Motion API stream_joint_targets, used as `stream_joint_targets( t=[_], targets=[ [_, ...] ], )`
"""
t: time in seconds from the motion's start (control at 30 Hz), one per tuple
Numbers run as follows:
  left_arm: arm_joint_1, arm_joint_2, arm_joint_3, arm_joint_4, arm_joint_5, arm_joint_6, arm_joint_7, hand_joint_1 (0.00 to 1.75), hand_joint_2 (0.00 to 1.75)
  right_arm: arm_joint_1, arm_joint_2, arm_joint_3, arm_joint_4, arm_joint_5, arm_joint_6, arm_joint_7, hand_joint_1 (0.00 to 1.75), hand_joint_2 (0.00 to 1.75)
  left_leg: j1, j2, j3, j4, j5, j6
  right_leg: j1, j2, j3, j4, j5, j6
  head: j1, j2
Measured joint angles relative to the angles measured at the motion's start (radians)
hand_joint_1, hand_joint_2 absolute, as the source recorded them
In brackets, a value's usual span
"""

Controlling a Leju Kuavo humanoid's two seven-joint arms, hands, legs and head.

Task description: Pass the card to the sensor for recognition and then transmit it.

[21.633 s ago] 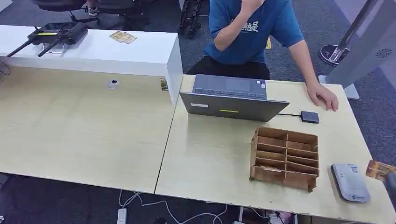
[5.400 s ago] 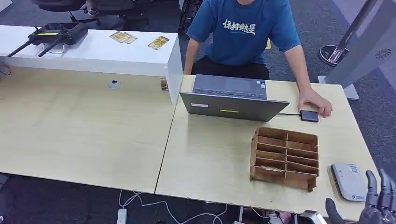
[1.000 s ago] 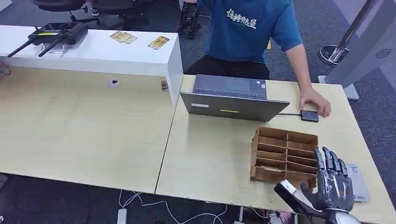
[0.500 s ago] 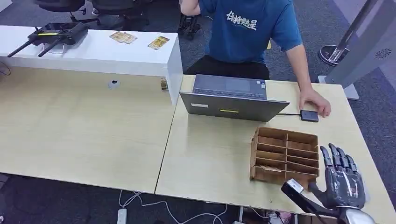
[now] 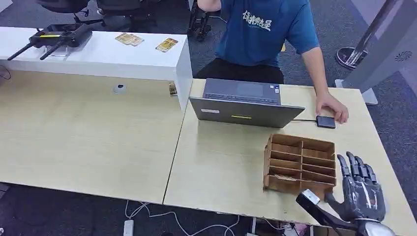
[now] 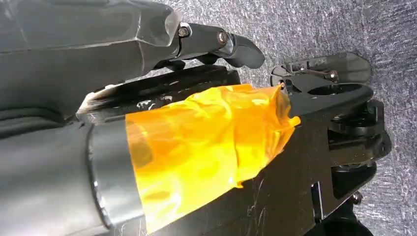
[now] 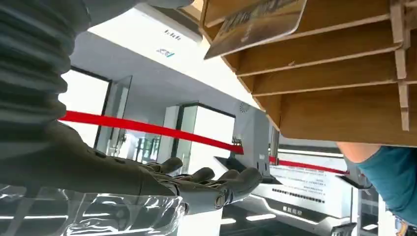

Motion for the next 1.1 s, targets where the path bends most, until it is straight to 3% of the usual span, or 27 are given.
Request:
stream_joint_targets(
  t=[0.4,1.1],
  targets=[
    [-0.001,0.0,-0.009,0.0,0.006,0.0,0.0,0.0,0.0,0.0,0.048,0.027,0.05,-0.021,-0.006,-0.003,0.0,1.75,0.0,0.0,0.0,0.0,0.0,0.0,0.0,0.0,0.0,0.0,0.0,0.0,0.0,0.0],
    [-0.002,0.001,-0.011,0.0,0.019,0.0,-0.003,0.0,0.0,0.0,0.064,0.032,0.079,-0.011,-0.05,-0.001,0.0,1.75,0.0,0.0,0.0,0.0,0.0,0.0,0.0,0.0,0.0,0.0,0.0,0.0,0.0,0.0]
  ],
)
